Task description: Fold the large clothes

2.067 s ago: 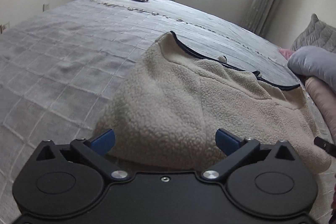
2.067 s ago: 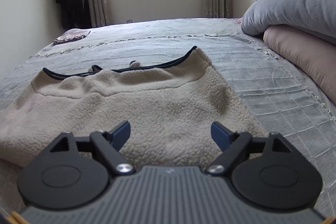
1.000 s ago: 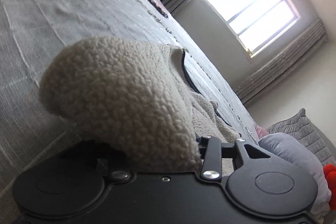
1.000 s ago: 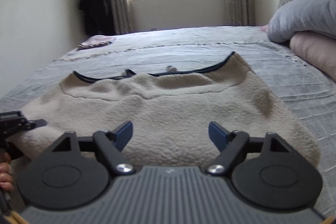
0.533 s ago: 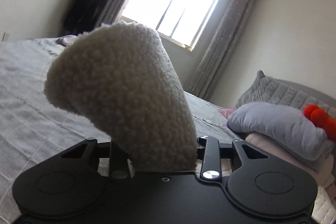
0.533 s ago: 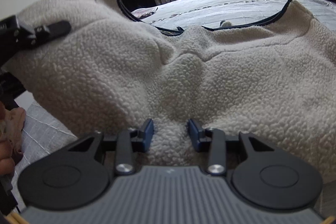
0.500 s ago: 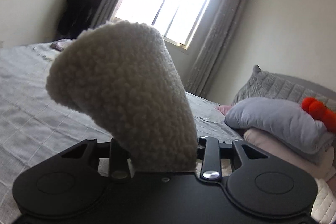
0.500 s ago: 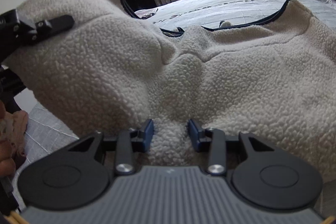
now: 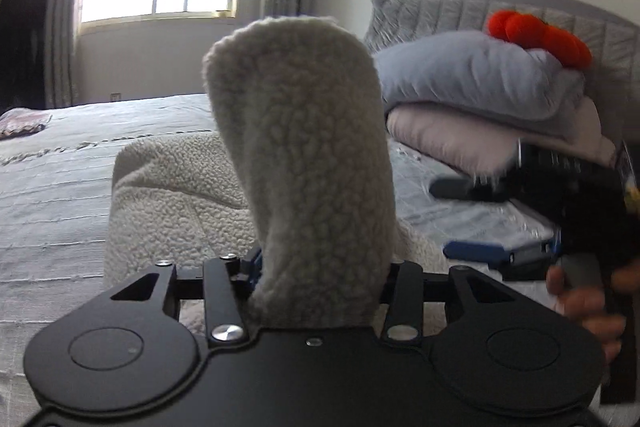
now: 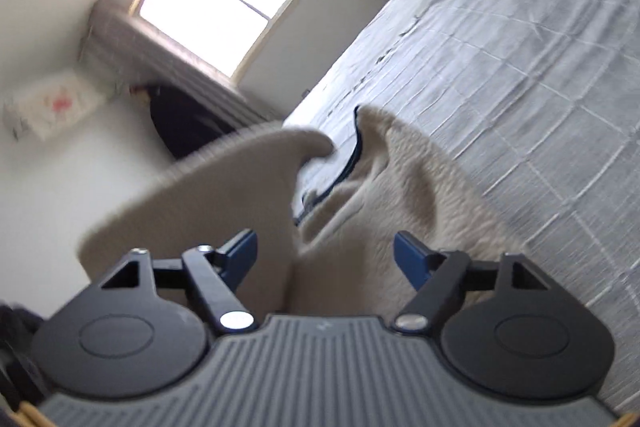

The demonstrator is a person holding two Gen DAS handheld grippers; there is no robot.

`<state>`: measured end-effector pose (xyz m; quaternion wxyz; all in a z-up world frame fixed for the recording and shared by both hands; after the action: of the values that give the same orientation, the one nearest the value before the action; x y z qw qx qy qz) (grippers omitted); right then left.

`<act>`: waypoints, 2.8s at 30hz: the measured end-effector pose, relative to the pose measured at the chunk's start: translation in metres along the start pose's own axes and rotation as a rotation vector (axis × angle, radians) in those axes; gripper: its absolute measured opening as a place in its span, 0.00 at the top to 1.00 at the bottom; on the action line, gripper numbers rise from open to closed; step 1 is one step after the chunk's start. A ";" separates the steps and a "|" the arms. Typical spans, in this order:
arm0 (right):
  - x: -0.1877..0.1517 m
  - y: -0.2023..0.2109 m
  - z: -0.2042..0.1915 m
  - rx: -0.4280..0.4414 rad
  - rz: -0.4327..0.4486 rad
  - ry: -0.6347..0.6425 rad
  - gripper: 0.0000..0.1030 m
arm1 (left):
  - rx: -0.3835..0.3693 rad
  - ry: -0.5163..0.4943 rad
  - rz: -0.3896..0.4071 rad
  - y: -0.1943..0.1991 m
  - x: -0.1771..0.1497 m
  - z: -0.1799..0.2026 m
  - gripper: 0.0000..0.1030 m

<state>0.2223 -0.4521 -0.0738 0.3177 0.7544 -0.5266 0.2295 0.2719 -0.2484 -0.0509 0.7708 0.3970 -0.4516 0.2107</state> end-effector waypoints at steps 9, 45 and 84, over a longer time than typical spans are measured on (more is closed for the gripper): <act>0.024 -0.040 -0.008 0.221 -0.210 -0.152 0.12 | -0.150 -0.123 -0.098 0.019 -0.021 0.018 0.35; 0.029 -0.039 0.073 -0.100 -0.314 0.016 0.17 | -0.315 0.760 -0.373 -0.037 -0.008 -0.118 0.00; -0.073 -0.134 -0.135 0.043 -0.501 0.184 0.55 | -0.015 0.372 -0.018 0.145 0.017 -0.224 0.47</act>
<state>0.3221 -0.2748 -0.0624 0.3948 0.8438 -0.2875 0.2226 0.3001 0.0173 -0.0374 0.8458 0.3491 -0.2993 0.2703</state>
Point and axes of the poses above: each gripper's, at about its wrist camera, not at the fingertips, and y roughly against the way its jaws point, z to its right, x to its top, the point moved 9 cm from there along -y, roughly the way its jaws point, and after that the axes turned 14 degrees about y, right-handed, at the moved point
